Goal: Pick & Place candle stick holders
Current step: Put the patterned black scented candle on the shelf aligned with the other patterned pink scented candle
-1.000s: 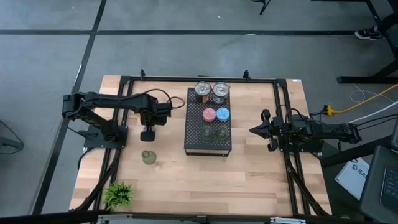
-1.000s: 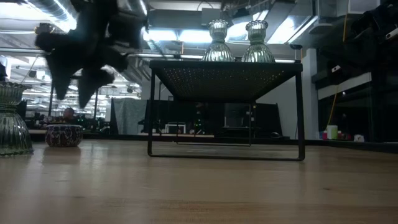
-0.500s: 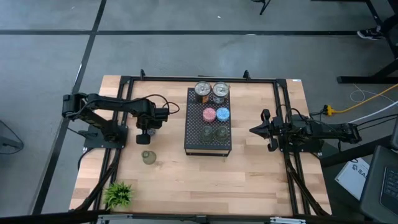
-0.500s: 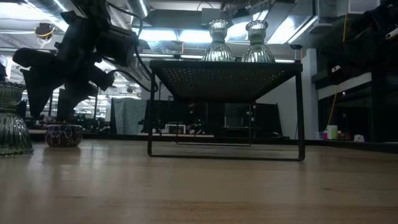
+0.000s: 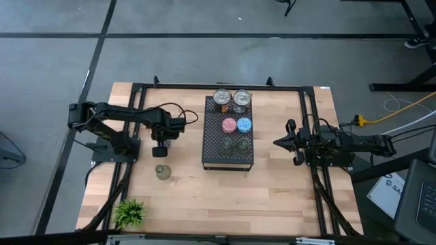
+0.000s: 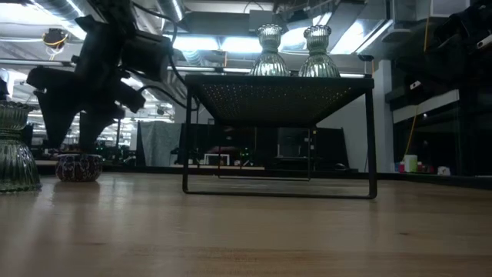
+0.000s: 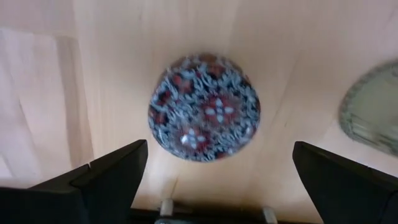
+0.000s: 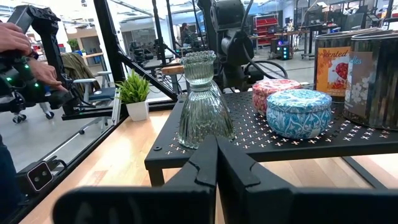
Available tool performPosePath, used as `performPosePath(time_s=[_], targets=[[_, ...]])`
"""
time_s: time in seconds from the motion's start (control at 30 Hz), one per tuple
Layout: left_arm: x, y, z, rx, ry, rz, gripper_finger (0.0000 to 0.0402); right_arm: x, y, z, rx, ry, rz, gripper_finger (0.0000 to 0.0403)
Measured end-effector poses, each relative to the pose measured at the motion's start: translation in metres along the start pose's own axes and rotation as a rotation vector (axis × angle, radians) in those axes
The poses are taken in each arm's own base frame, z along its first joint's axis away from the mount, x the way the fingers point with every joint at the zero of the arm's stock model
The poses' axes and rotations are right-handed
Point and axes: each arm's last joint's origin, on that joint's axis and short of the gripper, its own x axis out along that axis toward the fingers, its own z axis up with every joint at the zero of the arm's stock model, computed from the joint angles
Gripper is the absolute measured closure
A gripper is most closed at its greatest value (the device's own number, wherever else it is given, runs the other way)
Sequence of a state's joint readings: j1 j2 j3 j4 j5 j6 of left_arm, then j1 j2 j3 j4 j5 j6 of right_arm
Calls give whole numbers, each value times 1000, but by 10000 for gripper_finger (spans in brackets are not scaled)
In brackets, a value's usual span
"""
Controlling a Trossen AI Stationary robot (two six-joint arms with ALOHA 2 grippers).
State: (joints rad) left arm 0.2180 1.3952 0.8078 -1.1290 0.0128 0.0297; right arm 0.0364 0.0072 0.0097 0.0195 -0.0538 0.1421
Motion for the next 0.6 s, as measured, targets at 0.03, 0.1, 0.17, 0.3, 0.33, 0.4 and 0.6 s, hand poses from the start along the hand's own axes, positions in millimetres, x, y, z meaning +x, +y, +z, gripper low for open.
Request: performPosePath(time_s=[0.03, 0.1, 0.17, 0.3, 0.33, 0.4, 0.6], targets=[[0, 0, 1, 0, -9, 10, 2, 0, 0, 0, 0, 0, 0, 397], [1, 1, 1, -1, -17, 46, 2, 0, 0, 0, 0, 0, 0, 398], [3, 2, 1, -1, -18, 68, 2, 0, 0, 0, 0, 0, 0, 397], [8, 1, -1, -1, -7, 32, 2, 0, 0, 0, 0, 0, 0, 397], [10, 1, -2, -1, -1, 22, 2, 0, 0, 0, 0, 0, -1, 397], [14, 1, -4, -5, 4, 19, 2, 0, 0, 0, 0, 0, -1, 397], [15, 1, -1, -7, -22, 34, 2, 0, 0, 0, 0, 0, 0, 397]])
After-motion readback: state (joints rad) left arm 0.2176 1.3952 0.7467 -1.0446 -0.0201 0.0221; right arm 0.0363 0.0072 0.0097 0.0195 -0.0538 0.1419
